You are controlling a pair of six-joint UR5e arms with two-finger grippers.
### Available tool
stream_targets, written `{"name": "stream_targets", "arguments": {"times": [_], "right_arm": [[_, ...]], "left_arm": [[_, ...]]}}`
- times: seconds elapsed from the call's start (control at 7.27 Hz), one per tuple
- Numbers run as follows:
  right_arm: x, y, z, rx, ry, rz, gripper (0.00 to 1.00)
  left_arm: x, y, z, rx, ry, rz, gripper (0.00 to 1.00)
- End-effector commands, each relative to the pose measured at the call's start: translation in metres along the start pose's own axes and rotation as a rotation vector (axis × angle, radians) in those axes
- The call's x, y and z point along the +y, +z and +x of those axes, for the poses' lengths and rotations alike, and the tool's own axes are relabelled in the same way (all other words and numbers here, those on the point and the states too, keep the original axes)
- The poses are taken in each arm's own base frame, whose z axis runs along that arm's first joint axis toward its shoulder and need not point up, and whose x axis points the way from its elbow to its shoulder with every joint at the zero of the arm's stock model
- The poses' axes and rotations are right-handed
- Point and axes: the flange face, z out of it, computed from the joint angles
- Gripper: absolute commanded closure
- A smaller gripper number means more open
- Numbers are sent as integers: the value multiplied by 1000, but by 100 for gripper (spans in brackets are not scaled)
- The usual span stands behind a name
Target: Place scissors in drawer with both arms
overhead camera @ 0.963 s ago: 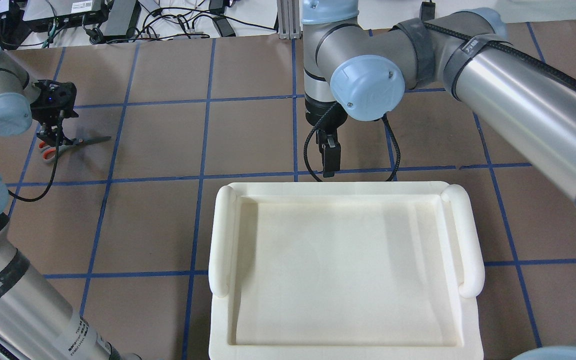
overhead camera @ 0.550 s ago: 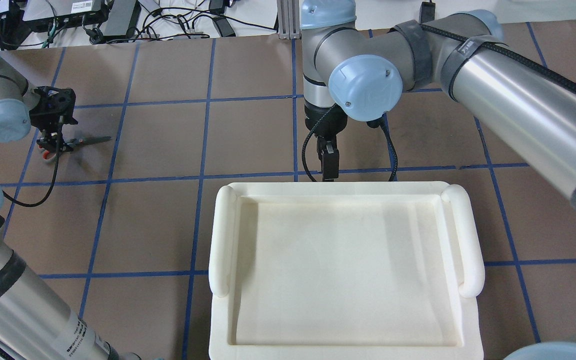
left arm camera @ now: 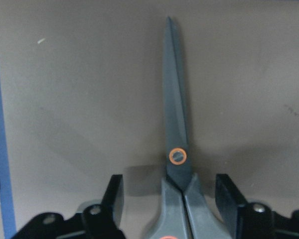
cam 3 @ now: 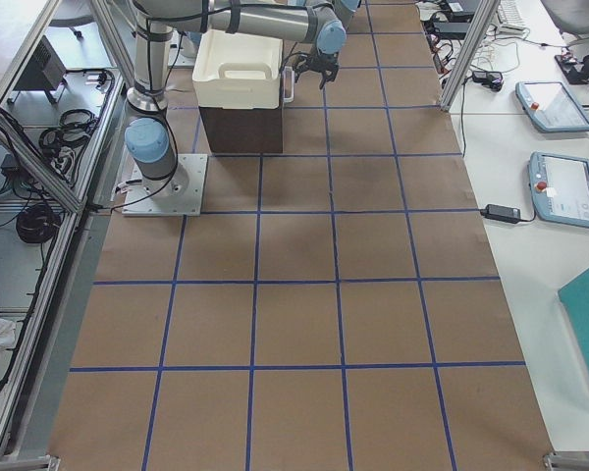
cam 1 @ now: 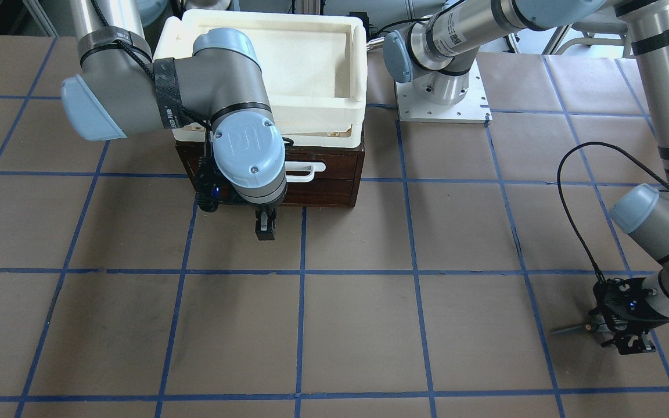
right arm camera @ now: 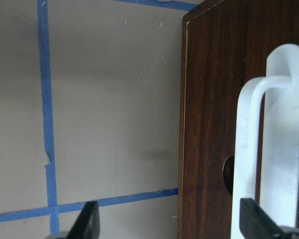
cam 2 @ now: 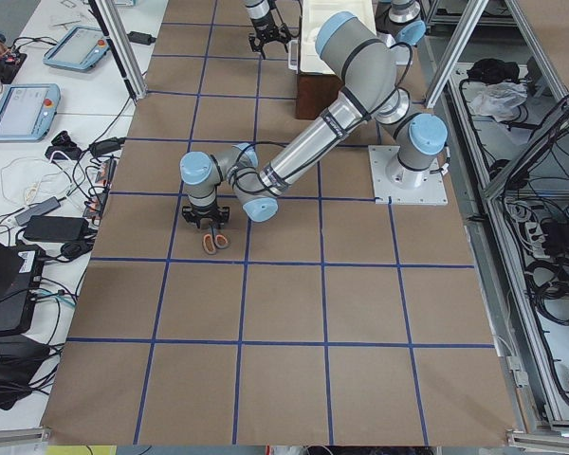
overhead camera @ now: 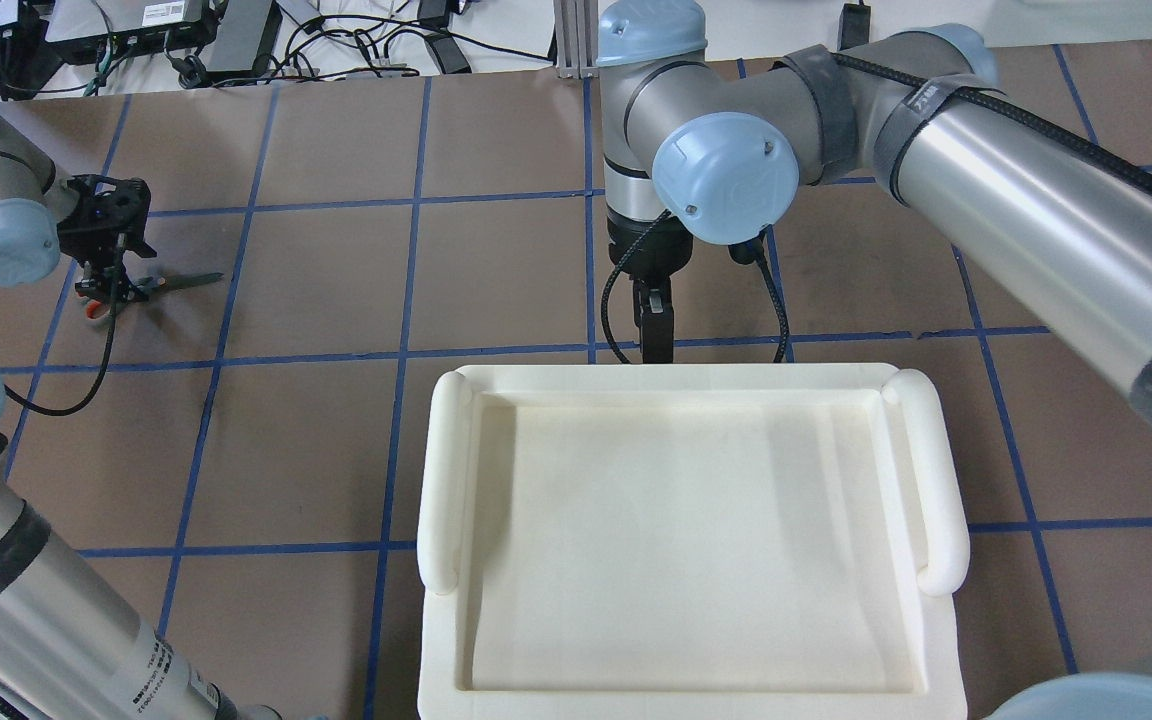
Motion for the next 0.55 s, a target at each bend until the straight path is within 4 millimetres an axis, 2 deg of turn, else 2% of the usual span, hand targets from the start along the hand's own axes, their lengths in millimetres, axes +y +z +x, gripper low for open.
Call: {"name": "stream_targets", "arguments": {"times": [0.0,0.14,0.28,0.41], "right_arm": [[0,1,1,6,1,3,0],[-1,2,3,28,4,10,0],[-1,3,4,33,4,10,0],[-2,5,5,46,7,15,0]], "left_arm": [[1,1,0,0,-2,6,31],[2,1,1,0,-4,6,58],[6,2,2,-1,-9,7,62],[6,0,2,-4,-8,6,70]]}}
